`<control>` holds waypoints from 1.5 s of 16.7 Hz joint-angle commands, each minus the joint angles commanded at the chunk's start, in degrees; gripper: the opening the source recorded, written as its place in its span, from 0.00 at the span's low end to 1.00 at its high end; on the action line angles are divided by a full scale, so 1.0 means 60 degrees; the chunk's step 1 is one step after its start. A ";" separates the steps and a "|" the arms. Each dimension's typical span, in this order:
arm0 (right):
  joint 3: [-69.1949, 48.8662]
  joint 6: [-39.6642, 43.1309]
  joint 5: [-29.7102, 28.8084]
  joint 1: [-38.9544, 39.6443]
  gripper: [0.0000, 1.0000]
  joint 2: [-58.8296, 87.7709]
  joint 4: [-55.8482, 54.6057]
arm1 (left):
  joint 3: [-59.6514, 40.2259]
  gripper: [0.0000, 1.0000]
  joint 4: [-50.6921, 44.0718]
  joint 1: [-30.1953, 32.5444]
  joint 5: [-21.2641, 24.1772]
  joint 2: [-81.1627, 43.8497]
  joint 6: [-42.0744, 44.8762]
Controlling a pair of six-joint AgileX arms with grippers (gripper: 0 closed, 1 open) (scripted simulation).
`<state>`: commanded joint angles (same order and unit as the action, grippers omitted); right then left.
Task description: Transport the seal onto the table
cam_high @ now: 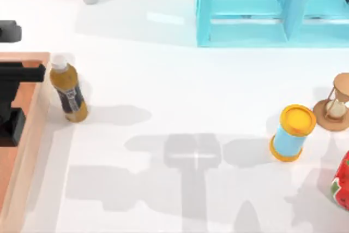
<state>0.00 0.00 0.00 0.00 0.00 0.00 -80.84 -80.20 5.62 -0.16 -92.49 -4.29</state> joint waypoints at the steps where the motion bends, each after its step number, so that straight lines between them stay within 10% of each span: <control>1: 0.0000 0.0000 0.0000 0.0000 1.00 0.0000 0.0000 | -0.0342 0.00 -0.0405 0.0408 -0.0001 0.0136 -0.0416; 11: 0.0000 0.0000 0.0000 0.0000 1.00 0.0000 0.0000 | -0.1198 0.00 -0.0868 0.1342 -0.0003 0.0013 -0.1365; 25: 0.0000 0.0000 0.0000 0.0000 1.00 0.0000 0.0000 | -0.4250 0.00 0.1388 0.5259 0.0040 -0.5326 -0.5200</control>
<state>0.00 0.00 0.00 0.00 0.00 0.00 -106.34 -71.88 37.18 0.08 -124.45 -35.49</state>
